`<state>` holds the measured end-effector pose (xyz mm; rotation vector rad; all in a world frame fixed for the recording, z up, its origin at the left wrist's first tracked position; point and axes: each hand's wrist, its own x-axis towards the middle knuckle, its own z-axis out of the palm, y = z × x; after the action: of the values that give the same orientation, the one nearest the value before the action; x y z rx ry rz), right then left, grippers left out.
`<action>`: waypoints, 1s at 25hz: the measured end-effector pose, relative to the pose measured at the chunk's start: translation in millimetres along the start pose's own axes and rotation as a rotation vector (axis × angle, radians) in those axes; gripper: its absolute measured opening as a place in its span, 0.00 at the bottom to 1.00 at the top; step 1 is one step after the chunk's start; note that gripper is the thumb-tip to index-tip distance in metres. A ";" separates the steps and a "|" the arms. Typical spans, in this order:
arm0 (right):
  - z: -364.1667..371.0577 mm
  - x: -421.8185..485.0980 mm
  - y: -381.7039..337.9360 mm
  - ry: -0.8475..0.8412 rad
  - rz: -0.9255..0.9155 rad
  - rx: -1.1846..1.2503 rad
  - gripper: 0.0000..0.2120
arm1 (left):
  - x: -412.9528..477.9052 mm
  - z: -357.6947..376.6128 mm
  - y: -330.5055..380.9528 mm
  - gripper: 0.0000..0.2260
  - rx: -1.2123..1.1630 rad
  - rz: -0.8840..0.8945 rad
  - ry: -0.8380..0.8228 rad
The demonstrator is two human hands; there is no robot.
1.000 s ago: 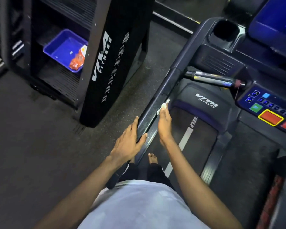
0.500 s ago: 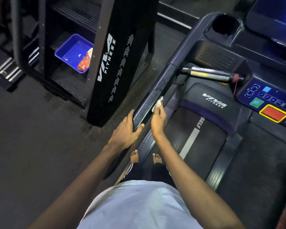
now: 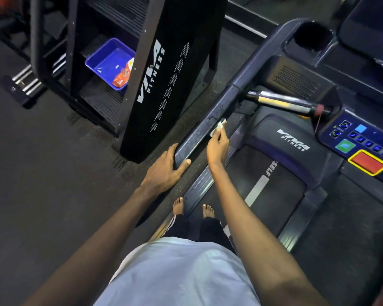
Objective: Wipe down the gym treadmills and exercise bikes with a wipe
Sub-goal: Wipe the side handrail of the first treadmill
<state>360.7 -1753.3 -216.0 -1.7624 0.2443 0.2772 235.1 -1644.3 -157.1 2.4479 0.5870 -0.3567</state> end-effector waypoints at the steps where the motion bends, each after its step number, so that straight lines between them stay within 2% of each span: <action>1: -3.4 2.6 1.2 -0.006 0.023 -0.033 0.13 | 0.7 0.6 0.9 0.34 0.002 -0.010 0.009; 3: -8.3 7.8 -2.2 0.009 0.049 -0.064 0.10 | 3.7 0.7 4.8 0.34 -0.008 -0.013 0.039; 5: -6.3 13.2 -12.4 0.068 0.073 -0.066 0.13 | 10.8 -0.8 10.4 0.35 -0.028 0.007 0.061; 8: 0.2 6.5 -13.0 0.081 -0.129 -0.089 0.20 | 19.3 1.0 17.9 0.36 -0.053 0.026 0.061; 10: -7.6 -6.6 -8.9 0.007 -0.340 -0.147 0.22 | 20.1 4.6 22.5 0.35 -0.053 0.013 0.090; 12: -18.2 -6.4 -4.4 -0.112 -0.465 -0.248 0.22 | 21.2 6.6 23.6 0.34 -0.054 -0.003 0.127; 17: -46.1 28.1 -19.4 -0.327 -0.799 -0.784 0.21 | 27.0 6.6 17.7 0.32 -0.120 -0.002 0.093; 19: -53.5 44.2 -31.8 -0.368 -0.860 -0.923 0.21 | 31.5 2.9 11.6 0.33 -0.180 -0.005 0.041; 22: -50.8 54.7 -51.4 -0.391 -0.803 -1.029 0.21 | 35.5 -10.5 10.4 0.30 -0.216 0.028 -0.017; 25: -43.0 50.0 -61.0 -0.556 -0.905 -1.092 0.19 | 41.6 -20.7 7.6 0.24 -0.256 0.061 -0.086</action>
<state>429.5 -1783.5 -166.8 -2.5207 -1.3053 0.2256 277.3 -1623.8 -152.8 2.1887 0.4884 -0.3387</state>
